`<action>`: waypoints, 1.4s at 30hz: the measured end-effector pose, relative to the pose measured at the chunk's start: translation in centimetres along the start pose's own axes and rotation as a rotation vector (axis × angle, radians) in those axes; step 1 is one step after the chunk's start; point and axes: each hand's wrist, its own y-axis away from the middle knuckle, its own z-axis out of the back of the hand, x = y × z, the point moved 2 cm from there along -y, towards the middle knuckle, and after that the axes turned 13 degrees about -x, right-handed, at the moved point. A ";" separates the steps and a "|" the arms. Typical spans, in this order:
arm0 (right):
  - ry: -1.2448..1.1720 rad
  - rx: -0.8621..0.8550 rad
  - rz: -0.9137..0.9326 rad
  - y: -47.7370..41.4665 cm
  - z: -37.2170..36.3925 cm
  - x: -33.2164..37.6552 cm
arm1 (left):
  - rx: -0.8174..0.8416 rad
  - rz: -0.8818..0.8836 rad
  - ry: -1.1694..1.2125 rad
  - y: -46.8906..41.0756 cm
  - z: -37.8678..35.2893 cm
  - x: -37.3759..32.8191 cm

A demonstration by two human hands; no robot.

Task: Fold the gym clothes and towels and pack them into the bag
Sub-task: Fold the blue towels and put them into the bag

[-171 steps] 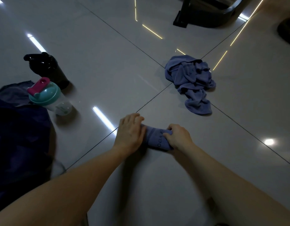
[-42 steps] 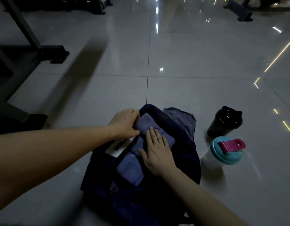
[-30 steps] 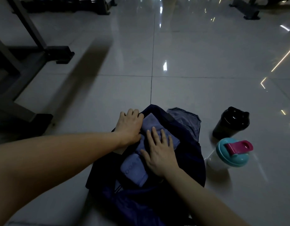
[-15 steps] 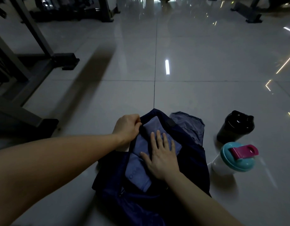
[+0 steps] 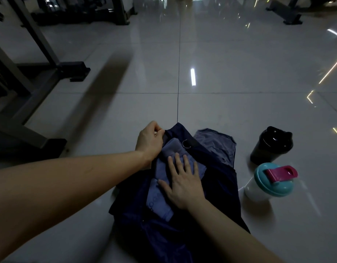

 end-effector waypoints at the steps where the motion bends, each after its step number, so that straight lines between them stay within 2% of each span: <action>1: 0.005 0.007 0.004 -0.2 0.0 0.1 | 0.000 -0.045 -0.001 0.1 0.1 -0.5; 5: -0.005 0.036 -0.043 -1.8 0.0 0.0 | 0.018 -0.167 -0.004 0.5 0.7 -1.7; 9: -0.006 0.080 -0.084 -3.0 0.0 -0.3 | 0.139 -0.170 -0.064 1.1 0.5 0.2; 12: 0.002 0.024 -0.072 -2.3 0.2 0.5 | 0.108 -0.197 -0.198 0.0 0.6 1.0; 14: 0.011 0.005 -0.090 -1.3 0.1 1.4 | 0.069 -0.170 -0.241 -0.8 1.0 0.8; 18: 0.033 0.029 -0.103 -0.9 -0.4 1.9 | 0.135 -0.054 -0.113 -1.0 1.2 0.6; 26: 0.095 0.013 -0.131 -3.3 -0.2 0.4 | 0.184 -0.046 -0.076 -1.2 1.8 1.1; 31: -0.015 0.113 0.014 -2.9 0.3 0.0 | 0.258 -0.004 -0.116 -1.0 1.4 2.0; 34: 0.011 -0.019 0.021 -1.4 1.4 -0.8 | 0.327 -0.012 -0.165 -0.8 1.0 2.5; 36: 0.042 -0.075 -0.059 0.5 1.4 -0.8 | 0.346 -0.050 -0.198 -0.8 0.8 2.3; 39: 0.001 0.090 -0.133 2.2 0.7 -0.6 | 0.384 -0.080 -0.202 -0.8 0.3 1.9; 42: -0.115 0.123 -0.152 1.0 1.3 -1.9 | 0.460 -0.097 -0.230 -0.2 -0.3 1.9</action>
